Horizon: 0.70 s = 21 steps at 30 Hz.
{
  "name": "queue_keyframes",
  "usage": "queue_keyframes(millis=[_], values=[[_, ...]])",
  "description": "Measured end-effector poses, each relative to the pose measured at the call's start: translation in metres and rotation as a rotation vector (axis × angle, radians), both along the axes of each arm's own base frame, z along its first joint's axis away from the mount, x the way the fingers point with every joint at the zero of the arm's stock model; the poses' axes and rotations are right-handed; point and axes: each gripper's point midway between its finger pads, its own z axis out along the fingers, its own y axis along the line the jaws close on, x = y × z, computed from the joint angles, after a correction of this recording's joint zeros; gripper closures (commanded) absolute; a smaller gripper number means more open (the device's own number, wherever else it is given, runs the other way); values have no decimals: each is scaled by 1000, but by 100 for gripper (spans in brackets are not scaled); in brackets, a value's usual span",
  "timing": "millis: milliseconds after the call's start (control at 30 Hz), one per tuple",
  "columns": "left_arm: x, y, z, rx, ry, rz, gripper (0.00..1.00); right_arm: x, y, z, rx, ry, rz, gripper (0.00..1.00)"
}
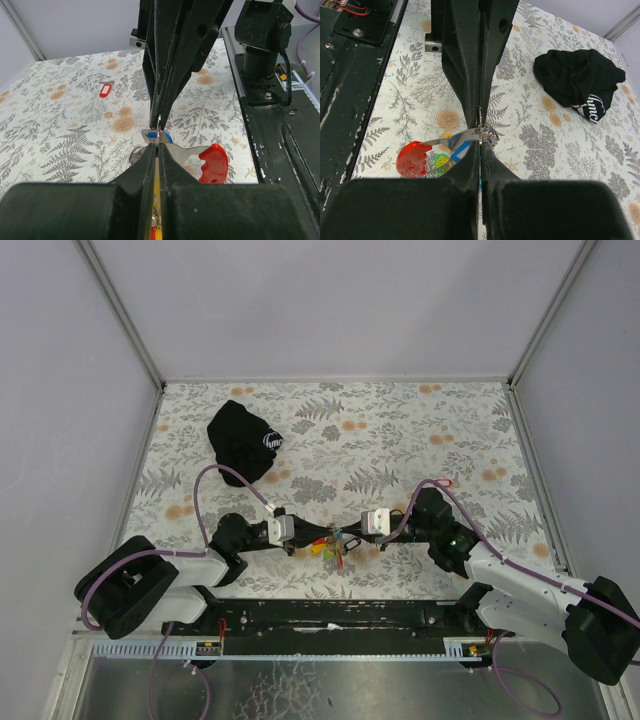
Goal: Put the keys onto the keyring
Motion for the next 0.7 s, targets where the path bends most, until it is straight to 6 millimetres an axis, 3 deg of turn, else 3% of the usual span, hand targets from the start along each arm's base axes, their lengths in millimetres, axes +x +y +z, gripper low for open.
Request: queue_keyframes(millis=[700], values=[[3,1,0,-1,2,14,100,1,0,1,3,-2,-7,100]])
